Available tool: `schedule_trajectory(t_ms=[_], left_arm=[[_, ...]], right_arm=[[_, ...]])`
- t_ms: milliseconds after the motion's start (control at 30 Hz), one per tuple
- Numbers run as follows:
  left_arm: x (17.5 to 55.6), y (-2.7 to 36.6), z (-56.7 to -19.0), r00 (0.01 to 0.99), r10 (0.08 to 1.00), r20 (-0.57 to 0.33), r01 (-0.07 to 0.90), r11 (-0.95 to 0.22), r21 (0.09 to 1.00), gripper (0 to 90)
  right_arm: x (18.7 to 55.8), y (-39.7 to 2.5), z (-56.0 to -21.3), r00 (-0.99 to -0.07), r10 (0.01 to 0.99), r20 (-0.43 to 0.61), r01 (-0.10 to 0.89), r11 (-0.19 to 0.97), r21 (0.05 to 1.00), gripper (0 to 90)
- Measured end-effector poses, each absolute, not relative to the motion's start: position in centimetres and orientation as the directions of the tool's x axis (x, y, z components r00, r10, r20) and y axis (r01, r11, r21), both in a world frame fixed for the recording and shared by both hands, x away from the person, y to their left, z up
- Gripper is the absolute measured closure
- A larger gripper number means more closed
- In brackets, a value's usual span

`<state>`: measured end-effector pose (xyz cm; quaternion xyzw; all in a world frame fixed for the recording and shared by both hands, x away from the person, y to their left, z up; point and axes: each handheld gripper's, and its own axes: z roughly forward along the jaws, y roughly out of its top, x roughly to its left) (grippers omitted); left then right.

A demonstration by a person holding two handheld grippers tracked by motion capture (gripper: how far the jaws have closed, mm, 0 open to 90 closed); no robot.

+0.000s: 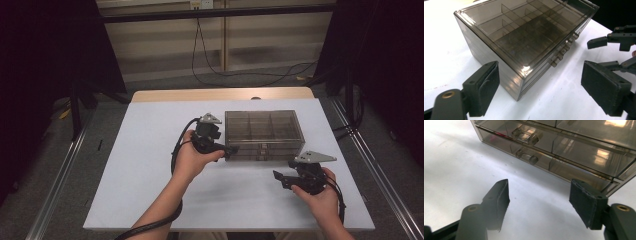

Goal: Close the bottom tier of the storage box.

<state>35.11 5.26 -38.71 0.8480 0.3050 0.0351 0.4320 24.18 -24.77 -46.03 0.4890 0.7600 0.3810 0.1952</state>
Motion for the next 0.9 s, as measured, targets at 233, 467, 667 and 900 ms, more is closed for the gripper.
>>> schedule_trajectory(t_ms=[233,467,667,900], left_arm=[[34.8,6.2,-39.2,0.815,0.544,-0.199,0.483,-0.45,0.751,10.5],[34.4,7.4,-39.7,0.82,0.536,-0.199,0.475,-0.444,0.76,8.3],[34.1,8.4,-40.1,0.824,0.536,-0.185,0.463,-0.449,0.764,7.4],[33.9,9.5,-40.7,0.825,0.533,-0.191,0.468,-0.451,0.76,6.6]], right_arm=[[23.9,-25.0,-46.0,-0.452,0.889,0.077,0.597,0.237,0.767,23.3],[23.6,-25.5,-46.2,-0.446,0.892,0.068,0.603,0.243,0.76,18.1],[23.4,-25.9,-46.2,-0.445,0.892,0.077,0.609,0.239,0.756,15.7],[23.3,-26.2,-46.1,-0.446,0.891,0.083,0.609,0.234,0.758,13.6]])
